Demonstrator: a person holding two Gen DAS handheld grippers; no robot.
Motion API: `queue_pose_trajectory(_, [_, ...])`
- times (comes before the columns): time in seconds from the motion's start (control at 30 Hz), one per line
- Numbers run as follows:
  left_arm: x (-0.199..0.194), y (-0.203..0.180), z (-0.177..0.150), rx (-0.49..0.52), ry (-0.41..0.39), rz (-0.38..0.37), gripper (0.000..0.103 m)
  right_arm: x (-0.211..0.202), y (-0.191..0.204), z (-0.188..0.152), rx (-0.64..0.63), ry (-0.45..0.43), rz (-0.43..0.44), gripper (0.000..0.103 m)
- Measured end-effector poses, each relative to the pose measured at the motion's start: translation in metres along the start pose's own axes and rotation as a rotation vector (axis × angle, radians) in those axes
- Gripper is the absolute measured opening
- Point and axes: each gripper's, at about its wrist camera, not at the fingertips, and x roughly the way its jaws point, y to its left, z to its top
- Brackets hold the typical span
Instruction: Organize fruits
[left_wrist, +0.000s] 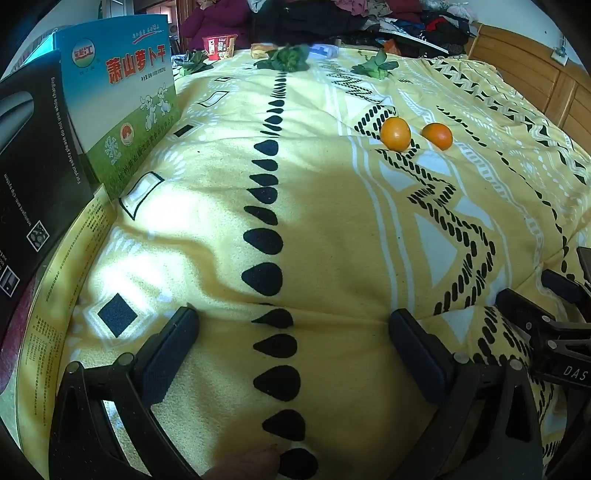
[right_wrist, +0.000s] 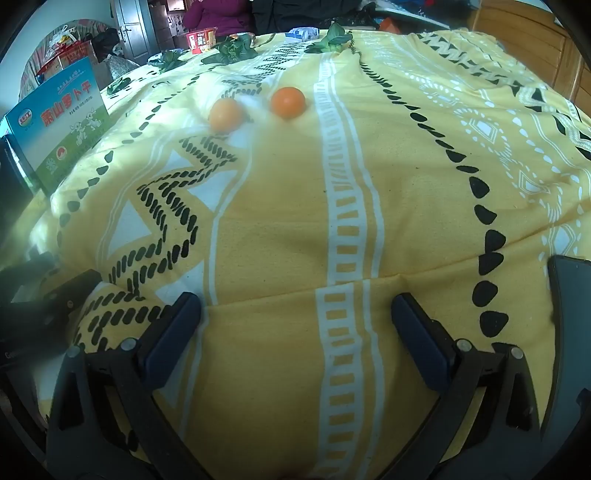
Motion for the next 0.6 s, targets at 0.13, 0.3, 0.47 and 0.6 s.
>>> queue_pose_trajectory(0.13, [0.0000,-0.0003,0.0000,0.000,0.000,0.000,0.103,0.0001,0.0000,0.0001,0.001,0.001,0.002,0.103])
queue_pose_trajectory(0.3, [0.0003,0.0027,-0.0002,-0.003,-0.001,-0.006,0.103,-0.0003,-0.0003,0.0002,0.003,-0.001,0.005,0.103])
queue_pose_trajectory(0.47, [0.0026,-0.0012,0.0004,-0.001,-0.002,-0.005,0.103,0.0016,0.0002,-0.0002,0.002,-0.001,0.003,0.103])
queue_pose_trajectory(0.6, [0.0021,0.0002,-0.0009,-0.002,-0.003,-0.006,0.103,0.0006,-0.0004,-0.0001,0.003,-0.003,0.004,0.103])
